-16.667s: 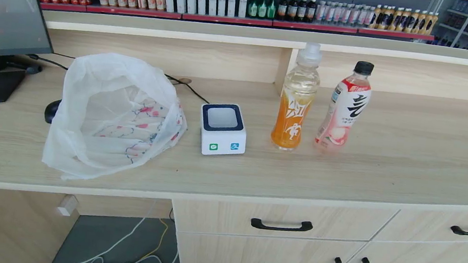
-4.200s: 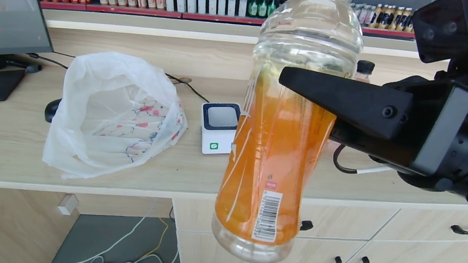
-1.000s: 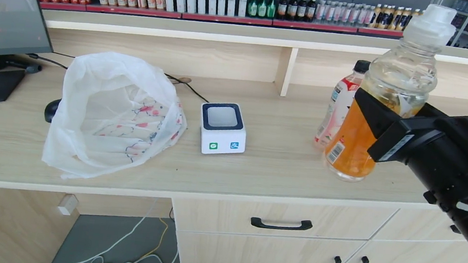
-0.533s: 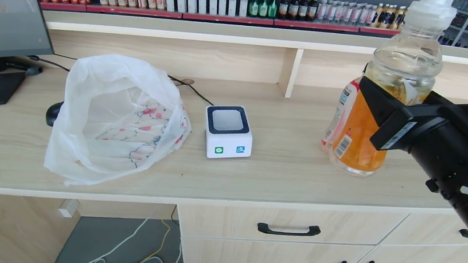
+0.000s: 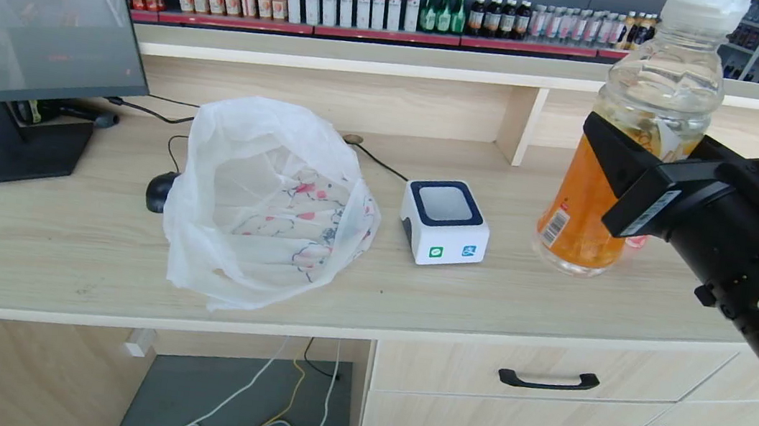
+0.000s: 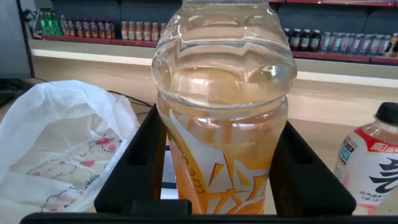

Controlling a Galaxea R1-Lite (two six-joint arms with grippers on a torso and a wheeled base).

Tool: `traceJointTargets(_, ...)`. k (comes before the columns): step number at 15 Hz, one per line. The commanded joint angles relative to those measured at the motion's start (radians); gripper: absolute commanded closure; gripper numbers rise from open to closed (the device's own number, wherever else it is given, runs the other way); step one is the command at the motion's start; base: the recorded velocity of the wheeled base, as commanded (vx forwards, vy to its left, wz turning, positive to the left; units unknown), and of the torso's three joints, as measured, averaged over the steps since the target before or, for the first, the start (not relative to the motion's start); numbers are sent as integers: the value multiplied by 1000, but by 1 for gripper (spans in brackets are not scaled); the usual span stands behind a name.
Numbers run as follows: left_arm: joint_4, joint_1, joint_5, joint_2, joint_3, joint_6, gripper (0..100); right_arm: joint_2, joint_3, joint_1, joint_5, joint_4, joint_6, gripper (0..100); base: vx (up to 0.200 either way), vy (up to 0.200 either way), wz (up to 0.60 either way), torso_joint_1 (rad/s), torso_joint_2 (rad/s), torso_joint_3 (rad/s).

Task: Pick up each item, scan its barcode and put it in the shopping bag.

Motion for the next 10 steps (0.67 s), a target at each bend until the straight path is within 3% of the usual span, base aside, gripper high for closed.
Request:
traceJointTargets(1, -1, 0, -1, 0, 0, 0, 0, 2, -3, 1, 0, 1, 0, 100, 0, 0, 0, 0, 0, 0)
traceJointTargets(10, -1, 0, 1, 0, 0, 3, 0, 109, -192, 56, 4, 5, -52, 100, 0, 0, 0, 0, 0, 0)
